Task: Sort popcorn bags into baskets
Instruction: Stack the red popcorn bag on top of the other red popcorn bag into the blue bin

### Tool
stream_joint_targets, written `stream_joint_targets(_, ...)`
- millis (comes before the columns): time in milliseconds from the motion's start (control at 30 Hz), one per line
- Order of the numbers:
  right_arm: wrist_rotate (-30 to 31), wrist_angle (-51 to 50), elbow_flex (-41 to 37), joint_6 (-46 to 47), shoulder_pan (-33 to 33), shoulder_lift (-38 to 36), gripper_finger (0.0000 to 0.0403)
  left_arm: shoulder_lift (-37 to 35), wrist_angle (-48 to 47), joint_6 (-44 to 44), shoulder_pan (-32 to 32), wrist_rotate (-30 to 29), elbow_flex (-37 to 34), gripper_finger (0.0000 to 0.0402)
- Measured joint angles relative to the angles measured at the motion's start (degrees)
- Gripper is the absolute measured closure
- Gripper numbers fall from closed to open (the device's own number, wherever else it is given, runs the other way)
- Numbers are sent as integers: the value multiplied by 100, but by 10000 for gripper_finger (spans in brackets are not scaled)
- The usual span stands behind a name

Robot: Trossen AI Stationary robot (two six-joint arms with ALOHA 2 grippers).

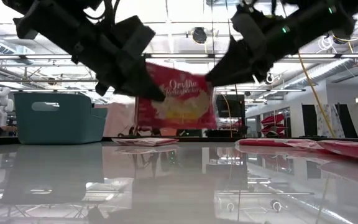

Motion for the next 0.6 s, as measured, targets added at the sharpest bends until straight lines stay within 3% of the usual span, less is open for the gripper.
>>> stream_joint_targets(100,-260,727,-443,27,-33,2,196,-147,73,32,-89,-108,-2,379)
stream_joint_targets(267,-33,1234,-832,46,84,2,196,-300,166,161,-106,-710,-17,379)
stream_joint_targets(433,342,1410,-947,42,167,2,196,-328,1026,506,-74,-751,3,378)
stream_joint_targets(600,313,1762,-963,51,156,2,196,-323,2195,1246,-68,-585,4,378)
